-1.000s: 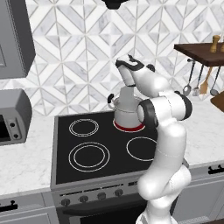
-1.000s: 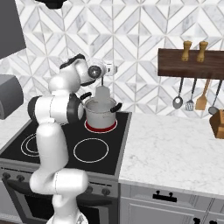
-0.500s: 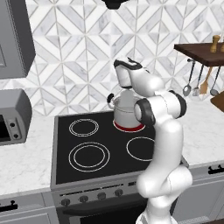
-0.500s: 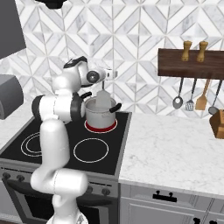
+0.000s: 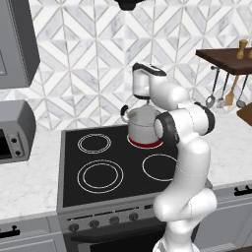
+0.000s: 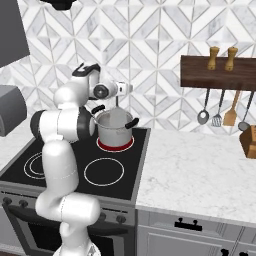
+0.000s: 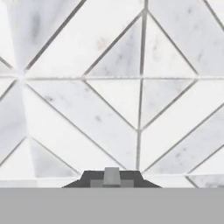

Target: Put the avocado and bell pepper in the pot. Retrieve the spatula and lightly stir the vegetables in the pot.

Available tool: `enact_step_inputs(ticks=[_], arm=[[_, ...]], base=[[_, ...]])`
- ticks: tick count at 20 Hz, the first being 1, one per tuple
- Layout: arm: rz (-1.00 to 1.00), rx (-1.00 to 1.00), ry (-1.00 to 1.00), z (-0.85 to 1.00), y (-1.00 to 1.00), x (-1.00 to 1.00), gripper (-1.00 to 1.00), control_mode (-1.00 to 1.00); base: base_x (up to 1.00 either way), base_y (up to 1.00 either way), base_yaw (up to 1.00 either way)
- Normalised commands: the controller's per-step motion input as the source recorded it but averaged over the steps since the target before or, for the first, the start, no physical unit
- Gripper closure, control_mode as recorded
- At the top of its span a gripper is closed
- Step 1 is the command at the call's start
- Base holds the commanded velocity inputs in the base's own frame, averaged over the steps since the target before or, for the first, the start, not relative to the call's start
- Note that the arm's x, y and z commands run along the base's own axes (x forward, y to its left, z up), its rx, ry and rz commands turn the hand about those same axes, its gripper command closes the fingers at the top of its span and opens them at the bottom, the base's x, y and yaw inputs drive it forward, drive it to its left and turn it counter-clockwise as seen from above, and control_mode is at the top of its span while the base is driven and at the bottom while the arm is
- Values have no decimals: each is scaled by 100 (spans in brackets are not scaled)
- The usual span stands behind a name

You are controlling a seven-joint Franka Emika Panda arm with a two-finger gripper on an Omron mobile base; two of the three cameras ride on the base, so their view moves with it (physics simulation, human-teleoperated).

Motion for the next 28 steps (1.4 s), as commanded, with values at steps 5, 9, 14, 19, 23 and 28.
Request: enact_step_inputs(ticks=[5, 9, 14, 19, 23, 28], arm=[[0, 0, -2, -37, 0, 0, 100, -100], [0, 0, -4, -57, 0, 0, 100, -100], [2, 0, -9, -69, 0, 3, 100, -100], [6, 0, -16, -57, 8, 19, 100, -100], [10, 0, -23, -39, 42, 9, 100, -100], [8, 1, -19, -30, 21, 1, 100, -100]], base=[[0, 0, 0], [0, 0, 0], [0, 0, 0], [0, 0, 0], [0, 0, 0], [0, 0, 0]])
